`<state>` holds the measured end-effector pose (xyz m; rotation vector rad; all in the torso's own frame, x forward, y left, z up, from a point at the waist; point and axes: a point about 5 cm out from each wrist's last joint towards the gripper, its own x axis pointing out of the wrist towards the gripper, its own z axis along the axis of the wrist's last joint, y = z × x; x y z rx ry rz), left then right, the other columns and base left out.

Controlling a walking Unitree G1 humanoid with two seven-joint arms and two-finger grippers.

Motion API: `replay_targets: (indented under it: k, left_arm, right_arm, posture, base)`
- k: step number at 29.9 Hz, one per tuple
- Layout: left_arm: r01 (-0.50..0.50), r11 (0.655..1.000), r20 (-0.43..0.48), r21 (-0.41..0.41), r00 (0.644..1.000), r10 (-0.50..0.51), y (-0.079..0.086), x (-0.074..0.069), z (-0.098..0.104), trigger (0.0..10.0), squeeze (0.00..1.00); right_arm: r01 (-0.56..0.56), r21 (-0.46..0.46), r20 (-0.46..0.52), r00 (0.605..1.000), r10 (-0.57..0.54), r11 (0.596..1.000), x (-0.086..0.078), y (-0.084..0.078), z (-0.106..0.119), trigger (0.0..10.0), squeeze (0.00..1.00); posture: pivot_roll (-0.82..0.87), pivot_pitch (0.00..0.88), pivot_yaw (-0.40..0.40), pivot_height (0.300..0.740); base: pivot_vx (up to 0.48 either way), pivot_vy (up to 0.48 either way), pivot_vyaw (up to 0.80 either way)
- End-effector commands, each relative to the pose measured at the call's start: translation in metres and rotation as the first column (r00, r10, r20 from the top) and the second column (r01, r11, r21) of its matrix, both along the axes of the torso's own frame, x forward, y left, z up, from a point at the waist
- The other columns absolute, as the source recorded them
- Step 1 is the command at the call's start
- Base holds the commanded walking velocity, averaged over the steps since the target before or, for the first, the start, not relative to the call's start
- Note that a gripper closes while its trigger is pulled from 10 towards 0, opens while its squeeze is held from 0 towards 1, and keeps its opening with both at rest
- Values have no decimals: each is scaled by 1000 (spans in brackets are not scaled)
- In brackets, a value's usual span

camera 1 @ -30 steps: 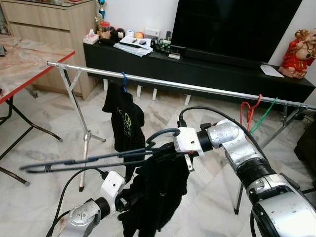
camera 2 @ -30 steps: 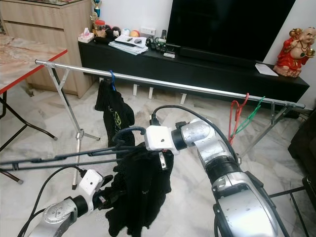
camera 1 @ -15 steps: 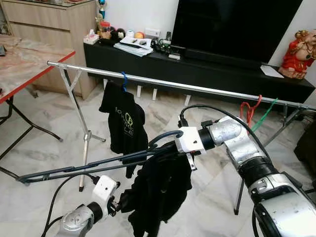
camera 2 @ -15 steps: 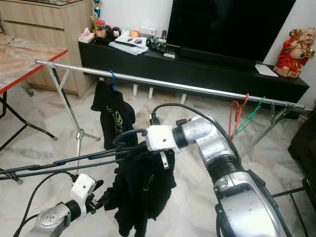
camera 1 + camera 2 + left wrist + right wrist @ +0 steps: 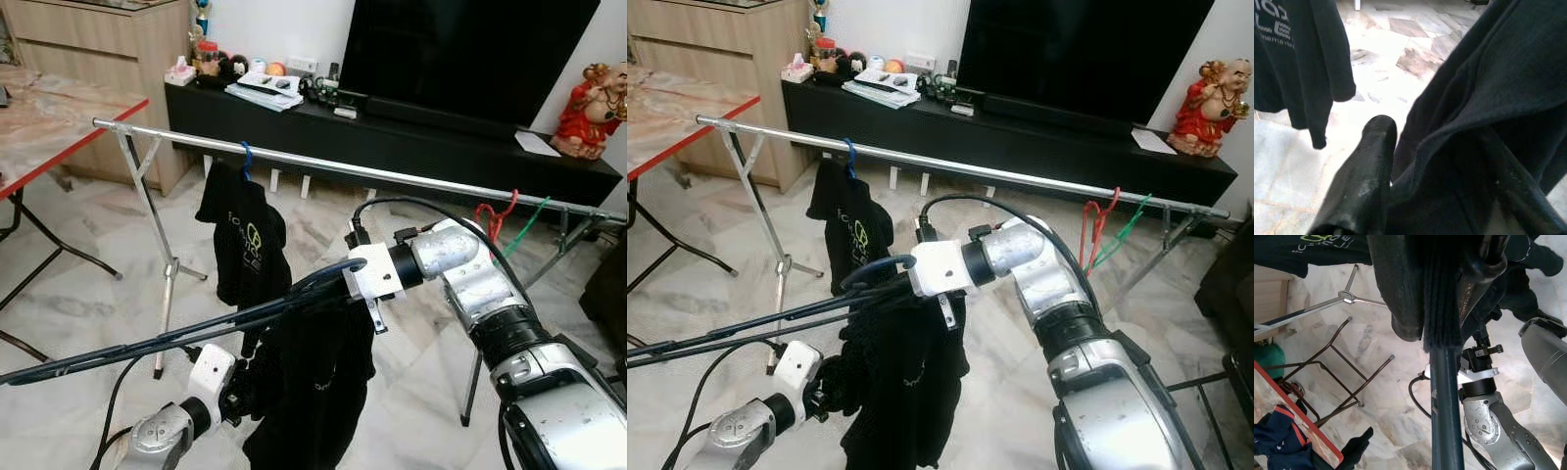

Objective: Hang hanger

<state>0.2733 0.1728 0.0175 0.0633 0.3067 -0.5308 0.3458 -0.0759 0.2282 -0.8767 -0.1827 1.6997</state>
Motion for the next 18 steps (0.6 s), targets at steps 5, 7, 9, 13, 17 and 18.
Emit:
replay_targets:
  k: [5,7,9,13,17,18]
  left_arm:
    - [-4,995,-37,-96,999,1,2,-5,-5,3843,0]
    - [3,993,-51,-117,999,-9,3,-7,-6,3882,0]
    - [7,993,-57,-117,998,-14,3,-7,-6,3843,0]
    - [14,992,-55,-125,998,-21,2,-7,-6,784,0]
    - [38,989,-62,-140,997,-47,-1,-7,-7,1020,0]
    - [46,989,-64,-138,996,-55,-2,-8,-7,941,0]
  right_arm:
    - [13,19,27,1000,-13,1000,1,-4,10,0,0]
    - [16,20,27,1000,-16,1000,2,-4,11,0,0]
    - [16,20,27,999,-17,1000,2,-4,11,0,0]
    - [22,21,24,999,-23,1000,3,-3,12,0,0]
    - [34,25,20,999,-35,999,5,-2,12,0,0]
    - [38,27,20,999,-38,999,5,-2,13,0,0]
  posture:
    - [131,0,-173,740]
    - [132,0,-175,740]
    - [134,0,-177,740]
    - [132,0,-180,740]
    - [131,0,-180,740]
    - [131,0,-180,740]
  base:
    - [0,0,0]
    - [0,0,0]
    - [0,0,0]
    - [0,0,0]
    - [0,0,0]
    - [0,0,0]
